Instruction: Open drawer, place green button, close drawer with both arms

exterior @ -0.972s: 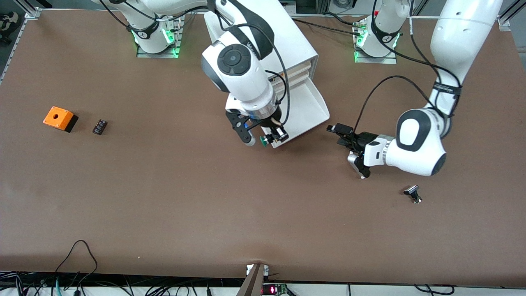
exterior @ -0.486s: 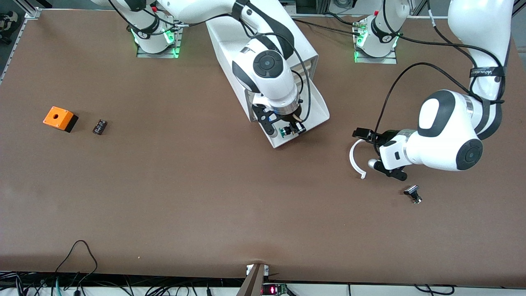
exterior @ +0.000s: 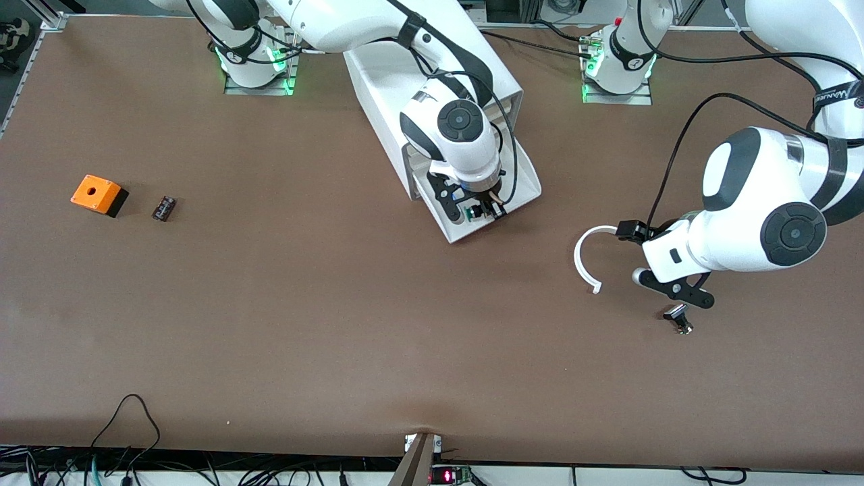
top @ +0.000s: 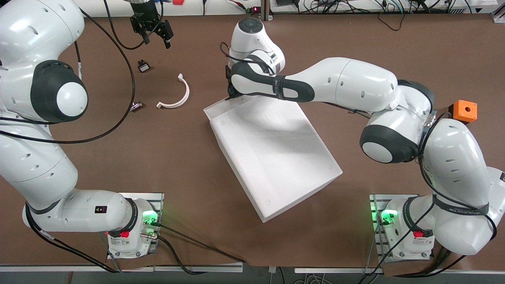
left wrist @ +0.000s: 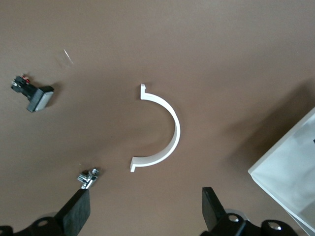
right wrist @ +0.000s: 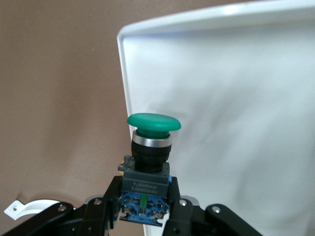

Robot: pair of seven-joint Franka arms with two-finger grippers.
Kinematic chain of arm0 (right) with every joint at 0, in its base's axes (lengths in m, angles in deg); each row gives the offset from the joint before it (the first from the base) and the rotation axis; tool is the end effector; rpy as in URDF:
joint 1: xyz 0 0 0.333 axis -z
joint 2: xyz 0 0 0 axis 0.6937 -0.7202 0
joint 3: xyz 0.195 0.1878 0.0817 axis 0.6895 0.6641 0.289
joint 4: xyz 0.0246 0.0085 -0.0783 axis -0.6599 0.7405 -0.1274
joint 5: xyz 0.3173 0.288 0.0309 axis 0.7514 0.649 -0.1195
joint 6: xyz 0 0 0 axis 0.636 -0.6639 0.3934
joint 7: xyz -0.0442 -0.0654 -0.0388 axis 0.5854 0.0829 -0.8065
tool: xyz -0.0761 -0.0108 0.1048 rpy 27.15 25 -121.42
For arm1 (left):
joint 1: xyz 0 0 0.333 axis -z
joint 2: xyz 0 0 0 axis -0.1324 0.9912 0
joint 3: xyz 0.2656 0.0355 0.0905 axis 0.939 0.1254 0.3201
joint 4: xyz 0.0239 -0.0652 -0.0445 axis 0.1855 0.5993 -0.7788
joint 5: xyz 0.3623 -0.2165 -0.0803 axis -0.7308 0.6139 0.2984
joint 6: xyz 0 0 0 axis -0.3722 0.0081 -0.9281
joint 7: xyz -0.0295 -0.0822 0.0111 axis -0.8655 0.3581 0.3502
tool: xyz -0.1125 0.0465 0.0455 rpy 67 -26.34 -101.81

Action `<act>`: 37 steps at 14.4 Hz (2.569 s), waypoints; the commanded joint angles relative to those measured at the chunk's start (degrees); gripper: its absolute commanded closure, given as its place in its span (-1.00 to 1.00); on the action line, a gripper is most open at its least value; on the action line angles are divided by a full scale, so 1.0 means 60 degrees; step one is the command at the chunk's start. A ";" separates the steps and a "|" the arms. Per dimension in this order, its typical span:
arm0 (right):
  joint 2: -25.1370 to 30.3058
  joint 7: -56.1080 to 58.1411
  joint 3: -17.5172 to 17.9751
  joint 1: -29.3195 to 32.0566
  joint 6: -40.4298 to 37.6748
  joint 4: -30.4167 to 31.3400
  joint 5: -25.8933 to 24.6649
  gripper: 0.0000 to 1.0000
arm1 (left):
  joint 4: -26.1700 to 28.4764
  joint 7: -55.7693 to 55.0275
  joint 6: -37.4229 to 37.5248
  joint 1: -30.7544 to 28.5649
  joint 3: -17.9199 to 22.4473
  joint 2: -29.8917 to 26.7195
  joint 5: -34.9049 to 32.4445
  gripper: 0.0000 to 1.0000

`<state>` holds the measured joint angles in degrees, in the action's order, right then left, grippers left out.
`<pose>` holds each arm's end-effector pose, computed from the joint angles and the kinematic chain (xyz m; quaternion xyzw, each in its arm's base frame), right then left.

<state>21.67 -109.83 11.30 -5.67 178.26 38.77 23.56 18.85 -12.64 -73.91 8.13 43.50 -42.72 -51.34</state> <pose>0.4850 0.6378 0.2365 -0.8389 0.5306 0.0696 0.0992 0.6741 -0.1215 0.3573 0.9759 -0.1713 -0.1329 0.0231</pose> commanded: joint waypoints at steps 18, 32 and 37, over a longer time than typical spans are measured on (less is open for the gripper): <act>0.1044 0.3436 -0.1340 0.0457 -0.1603 -0.0388 0.0038 -1.00 | 0.0674 -0.6090 -0.2104 0.0675 -0.0027 0.0491 -0.0207 -0.98; 0.2993 1.2828 -0.2232 0.3079 -0.5765 -0.0227 -0.0152 -1.00 | 0.5408 -1.0921 -0.7733 0.2037 -0.1110 -0.0037 -0.0295 -0.99; 0.3914 1.4175 -0.2190 0.4630 -0.6191 0.0298 -0.0049 -1.00 | 0.5598 -1.0953 -0.7471 0.2023 -0.1944 0.0037 -0.0178 -0.99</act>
<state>40.97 -30.33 -2.76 18.41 141.70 36.51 23.18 50.03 -77.26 -119.89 20.56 33.11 -40.44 -51.54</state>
